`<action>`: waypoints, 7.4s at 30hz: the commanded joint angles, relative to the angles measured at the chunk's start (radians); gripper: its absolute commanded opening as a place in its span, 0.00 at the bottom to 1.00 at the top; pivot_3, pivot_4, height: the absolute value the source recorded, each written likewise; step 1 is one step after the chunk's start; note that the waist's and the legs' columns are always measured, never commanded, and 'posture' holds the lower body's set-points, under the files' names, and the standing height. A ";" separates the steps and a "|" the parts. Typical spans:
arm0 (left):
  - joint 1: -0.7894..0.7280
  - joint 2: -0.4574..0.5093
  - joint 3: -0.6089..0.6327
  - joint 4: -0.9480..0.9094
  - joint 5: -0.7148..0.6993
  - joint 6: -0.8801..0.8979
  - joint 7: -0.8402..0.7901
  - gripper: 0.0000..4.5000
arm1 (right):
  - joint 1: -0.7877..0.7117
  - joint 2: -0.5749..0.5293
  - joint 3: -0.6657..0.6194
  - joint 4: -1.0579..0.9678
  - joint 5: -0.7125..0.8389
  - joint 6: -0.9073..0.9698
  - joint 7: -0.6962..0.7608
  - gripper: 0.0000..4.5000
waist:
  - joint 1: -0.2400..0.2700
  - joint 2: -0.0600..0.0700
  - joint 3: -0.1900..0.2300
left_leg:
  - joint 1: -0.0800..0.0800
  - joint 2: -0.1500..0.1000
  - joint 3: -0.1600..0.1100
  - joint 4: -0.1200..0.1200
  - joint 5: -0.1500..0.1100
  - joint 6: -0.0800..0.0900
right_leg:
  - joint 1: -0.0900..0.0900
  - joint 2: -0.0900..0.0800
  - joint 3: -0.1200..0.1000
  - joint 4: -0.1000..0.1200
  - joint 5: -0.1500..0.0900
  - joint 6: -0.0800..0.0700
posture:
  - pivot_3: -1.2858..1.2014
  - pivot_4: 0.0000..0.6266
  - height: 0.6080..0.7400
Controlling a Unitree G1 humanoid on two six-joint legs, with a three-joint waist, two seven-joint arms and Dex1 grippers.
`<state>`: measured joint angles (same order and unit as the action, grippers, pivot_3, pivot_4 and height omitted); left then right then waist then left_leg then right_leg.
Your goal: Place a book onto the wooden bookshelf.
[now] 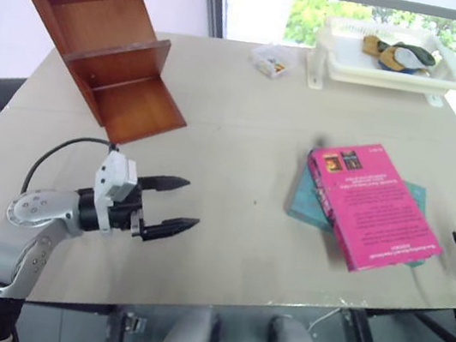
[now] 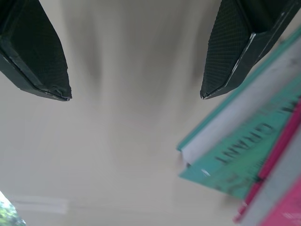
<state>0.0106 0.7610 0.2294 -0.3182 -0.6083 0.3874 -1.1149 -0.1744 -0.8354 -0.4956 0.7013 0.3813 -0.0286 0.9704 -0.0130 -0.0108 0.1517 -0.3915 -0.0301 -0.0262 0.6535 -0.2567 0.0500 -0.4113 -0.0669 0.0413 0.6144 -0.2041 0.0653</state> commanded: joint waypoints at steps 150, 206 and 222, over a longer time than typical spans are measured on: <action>-1.037 0.513 -0.235 0.517 0.839 -0.434 0.006 0.05 | -0.375 -0.005 0.235 -0.501 0.431 0.535 0.558 1.00 | -0.001 -0.008 0.013 | -0.009 -0.001 -0.008 0.015 -0.001 0.001 | -0.003 0.001 -0.011 0.011 0.002 0.005 | 0.52 0.24 1.00; -1.278 0.688 -0.187 0.715 0.761 -0.149 -0.290 0.99 | -0.576 -0.006 0.307 -0.234 0.453 0.492 0.644 1.00 | -0.015 -0.009 0.020 | -0.009 0.000 -0.008 0.015 -0.001 0.001 | -0.003 0.003 -0.011 0.013 0.002 0.005 | 0.52 0.24 1.00; -0.301 0.179 0.542 -0.260 0.225 0.648 -0.104 0.99 | -0.122 -0.147 0.179 -0.526 0.389 0.539 0.539 1.00 | -0.003 -0.008 0.020 | -0.009 0.001 -0.009 0.016 0.002 -0.005 | -0.003 0.001 -0.011 0.012 0.002 0.005 | 0.52 0.24 1.00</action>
<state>-0.3210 0.9745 0.7192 -0.5133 -0.3523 1.0125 -1.2860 -0.3318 -0.9539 -0.2630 0.2337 0.7850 0.5219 1.5174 -0.0157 -0.0190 0.1720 -0.3980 -0.0294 -0.0352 0.6689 -0.2560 0.0463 -0.4129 -0.0659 0.0308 0.6273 -0.2024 0.0702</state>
